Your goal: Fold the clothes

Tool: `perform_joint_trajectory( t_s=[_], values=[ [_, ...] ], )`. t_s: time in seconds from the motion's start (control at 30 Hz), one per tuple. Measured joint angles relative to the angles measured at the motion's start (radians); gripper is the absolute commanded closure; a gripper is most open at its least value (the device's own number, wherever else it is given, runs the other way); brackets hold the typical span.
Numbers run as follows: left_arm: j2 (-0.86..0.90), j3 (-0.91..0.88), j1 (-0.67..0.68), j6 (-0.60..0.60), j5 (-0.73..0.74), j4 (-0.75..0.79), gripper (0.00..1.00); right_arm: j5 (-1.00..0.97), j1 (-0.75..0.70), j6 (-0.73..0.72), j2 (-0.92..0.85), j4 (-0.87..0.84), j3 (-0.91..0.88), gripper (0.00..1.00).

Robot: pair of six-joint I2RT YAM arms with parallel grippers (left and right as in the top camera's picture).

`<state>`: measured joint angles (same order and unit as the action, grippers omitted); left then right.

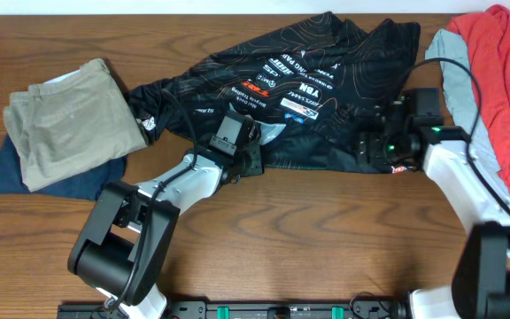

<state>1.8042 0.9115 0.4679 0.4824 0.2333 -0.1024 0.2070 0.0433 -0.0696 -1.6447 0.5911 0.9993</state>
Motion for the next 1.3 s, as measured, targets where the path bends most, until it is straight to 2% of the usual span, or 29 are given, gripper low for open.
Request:
perform_joint_trajectory(
  t_s=[0.2, 0.43, 0.5, 0.67, 0.87, 0.97, 1.13, 1.23, 1.3],
  values=[
    [-0.023, 0.012, -0.064, 0.009, 0.045, -0.094, 0.39, 0.034, 0.041, 0.058, -0.126, -0.057, 0.000, 0.15],
    [-0.031, 0.012, -0.173, 0.012, 0.174, -0.122, 0.28, 0.044, 0.069, 0.114, -0.174, -0.109, 0.015, 0.28],
    [-0.031, 0.012, -0.191, 0.010, 0.204, -0.125, 0.27, 0.056, 0.075, 0.133, -0.178, -0.108, 0.018, 0.29],
    [-0.032, 0.011, -0.203, -0.013, 0.232, -0.126, 0.25, 0.111, 0.109, 0.176, -0.180, -0.103, 0.019, 0.22],
    [-0.064, -0.010, -0.203, -0.040, 0.227, -0.141, 0.24, 0.140, 0.118, 0.196, -0.176, -0.097, 0.019, 0.18],
    [-0.111, -0.025, -0.204, -0.046, 0.223, -0.160, 0.20, 0.146, 0.119, 0.206, -0.170, -0.084, 0.017, 0.17],
    [-0.203, -0.026, -0.204, -0.053, 0.216, -0.197, 0.19, 0.154, 0.124, 0.224, -0.158, -0.053, 0.012, 0.20],
    [-0.224, -0.026, -0.204, -0.056, 0.212, -0.233, 0.19, 0.158, 0.135, 0.239, -0.155, -0.030, 0.012, 0.31],
    [-0.224, -0.026, -0.204, -0.058, 0.208, -0.261, 0.19, 0.161, 0.146, 0.249, -0.155, -0.013, 0.012, 0.30]
  ],
)
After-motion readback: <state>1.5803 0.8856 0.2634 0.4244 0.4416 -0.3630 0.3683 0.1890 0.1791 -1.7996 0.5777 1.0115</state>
